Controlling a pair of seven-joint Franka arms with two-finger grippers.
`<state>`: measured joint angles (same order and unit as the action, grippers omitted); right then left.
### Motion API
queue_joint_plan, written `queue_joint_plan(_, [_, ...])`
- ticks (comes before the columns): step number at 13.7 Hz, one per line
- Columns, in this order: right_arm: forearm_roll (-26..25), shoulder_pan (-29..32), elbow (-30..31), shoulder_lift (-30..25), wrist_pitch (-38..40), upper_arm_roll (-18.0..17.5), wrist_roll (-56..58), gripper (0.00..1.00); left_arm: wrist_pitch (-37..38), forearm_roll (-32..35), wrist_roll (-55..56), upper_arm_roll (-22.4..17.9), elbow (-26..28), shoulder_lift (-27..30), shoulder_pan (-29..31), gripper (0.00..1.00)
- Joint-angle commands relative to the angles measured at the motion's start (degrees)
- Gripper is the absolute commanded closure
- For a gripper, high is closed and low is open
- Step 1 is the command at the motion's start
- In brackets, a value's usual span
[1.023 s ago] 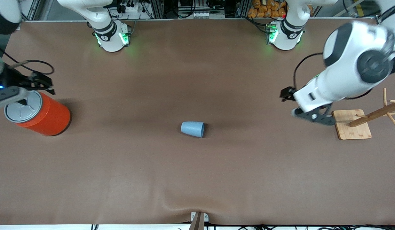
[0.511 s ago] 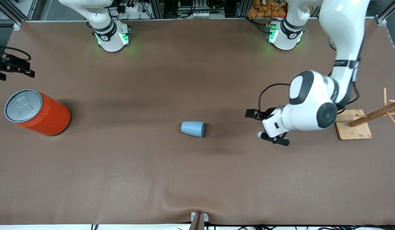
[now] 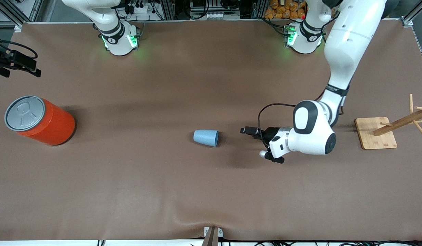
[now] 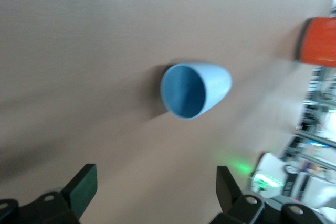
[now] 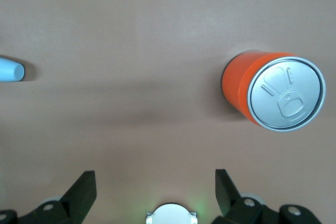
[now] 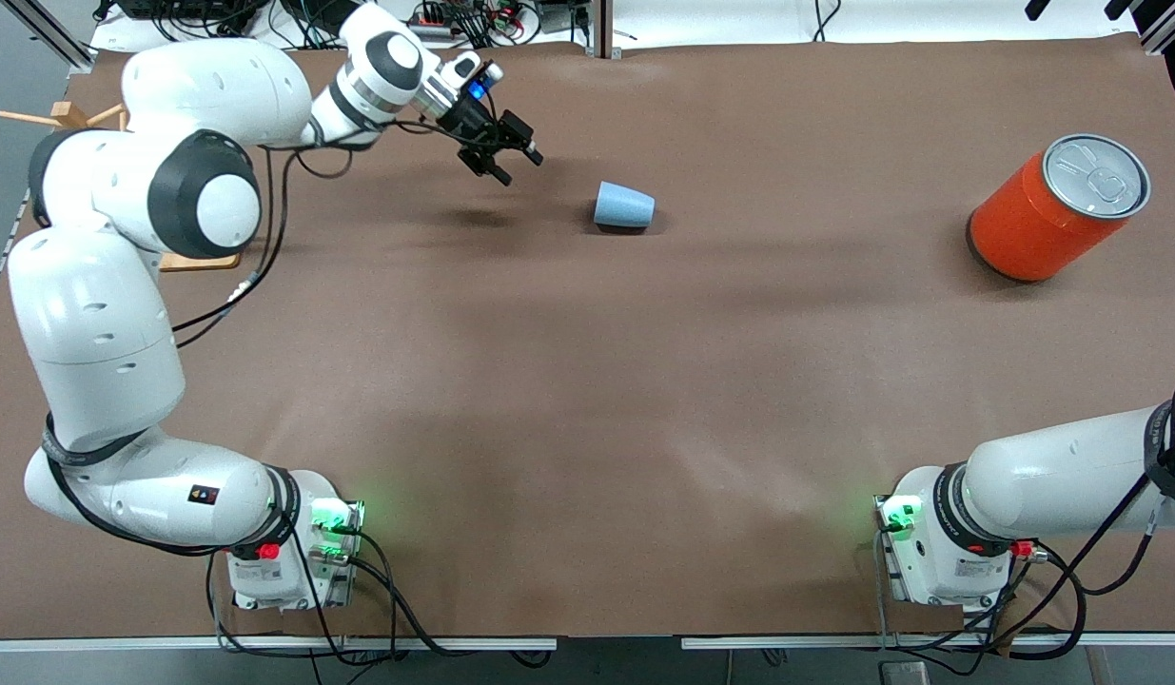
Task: Flip cup
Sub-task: 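Reach the left gripper toward the cup lying on its side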
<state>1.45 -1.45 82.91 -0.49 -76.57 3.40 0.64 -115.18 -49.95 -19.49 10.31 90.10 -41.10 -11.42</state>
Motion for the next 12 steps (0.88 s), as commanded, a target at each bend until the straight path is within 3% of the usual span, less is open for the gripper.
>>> queue_joint_plan(1, [0.7,2.0,-0.1,-0.3,-0.1,0.6,0.1,0.00,-0.5,-9.7,-5.2,0.1,-1.0,-3.0,-0.6,0.00])
queue_joint_plan(9, [0.0,2.5,-0.1,0.2,-2.3,0.3,2.4,0.00,-0.5,-31.3,-22.2,0.1,-1.2,-10.7,-3.9,0.00])
queue_joint_plan(12, [0.1,2.4,0.0,0.6,-2.3,0.2,2.3,0.00,-0.5,-33.8,-23.3,0.0,-1.6,-12.3,-5.5,0.00])
